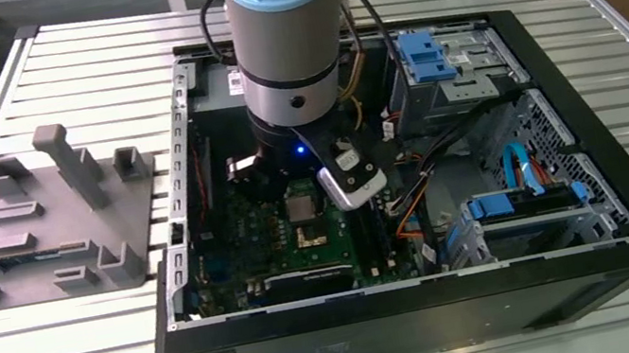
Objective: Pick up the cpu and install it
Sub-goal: 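Place the cpu into insertion slot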
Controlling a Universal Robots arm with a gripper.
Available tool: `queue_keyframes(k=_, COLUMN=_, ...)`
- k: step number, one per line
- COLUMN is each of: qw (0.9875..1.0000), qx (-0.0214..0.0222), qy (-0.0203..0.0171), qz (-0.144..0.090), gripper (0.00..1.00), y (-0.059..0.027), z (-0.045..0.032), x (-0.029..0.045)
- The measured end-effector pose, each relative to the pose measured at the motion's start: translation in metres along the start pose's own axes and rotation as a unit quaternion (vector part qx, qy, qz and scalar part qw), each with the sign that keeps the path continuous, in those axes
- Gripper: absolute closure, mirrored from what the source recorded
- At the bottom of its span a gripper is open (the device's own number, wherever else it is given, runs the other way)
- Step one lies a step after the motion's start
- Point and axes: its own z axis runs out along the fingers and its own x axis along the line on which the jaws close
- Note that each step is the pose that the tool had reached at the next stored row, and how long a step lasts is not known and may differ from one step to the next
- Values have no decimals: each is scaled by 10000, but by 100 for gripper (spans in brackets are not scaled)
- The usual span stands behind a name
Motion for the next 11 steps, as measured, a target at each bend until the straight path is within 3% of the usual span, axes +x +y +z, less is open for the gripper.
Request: queue_keyframes(k=11, qw=10000, qx=-2, qy=-1, qz=0, gripper=53, y=0, z=24, x=0)
